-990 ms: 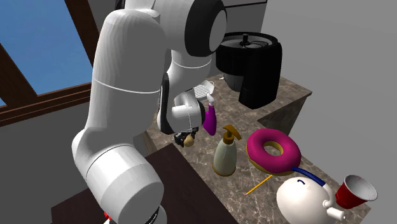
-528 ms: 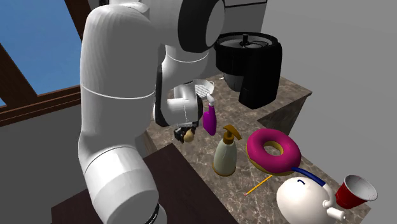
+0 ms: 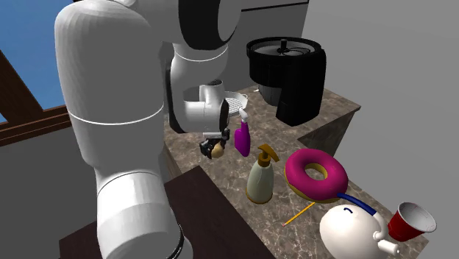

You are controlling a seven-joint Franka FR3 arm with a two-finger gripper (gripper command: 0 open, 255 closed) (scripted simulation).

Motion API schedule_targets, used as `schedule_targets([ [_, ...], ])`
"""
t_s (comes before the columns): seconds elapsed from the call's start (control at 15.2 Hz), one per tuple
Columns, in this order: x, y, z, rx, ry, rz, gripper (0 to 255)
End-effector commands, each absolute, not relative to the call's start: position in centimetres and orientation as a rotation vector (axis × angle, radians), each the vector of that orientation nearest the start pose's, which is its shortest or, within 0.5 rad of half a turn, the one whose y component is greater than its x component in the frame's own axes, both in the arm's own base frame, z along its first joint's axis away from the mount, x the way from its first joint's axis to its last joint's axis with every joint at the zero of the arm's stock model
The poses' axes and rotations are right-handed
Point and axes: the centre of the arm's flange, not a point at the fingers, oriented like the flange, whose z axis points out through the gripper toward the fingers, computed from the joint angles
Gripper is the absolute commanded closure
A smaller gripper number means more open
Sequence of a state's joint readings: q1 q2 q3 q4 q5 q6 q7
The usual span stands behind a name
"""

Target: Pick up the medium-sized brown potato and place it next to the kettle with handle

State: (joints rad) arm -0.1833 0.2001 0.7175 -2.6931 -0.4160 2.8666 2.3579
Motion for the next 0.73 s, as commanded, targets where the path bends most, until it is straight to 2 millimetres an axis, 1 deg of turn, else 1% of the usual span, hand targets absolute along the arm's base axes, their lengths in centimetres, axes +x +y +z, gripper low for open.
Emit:
schedule_targets([
  [0.0,33.1,23.9,19.9,-2.328,2.038,0.01,255],
  [0.66,33.1,23.9,25.2,-2.328,2.038,0.01,255],
])
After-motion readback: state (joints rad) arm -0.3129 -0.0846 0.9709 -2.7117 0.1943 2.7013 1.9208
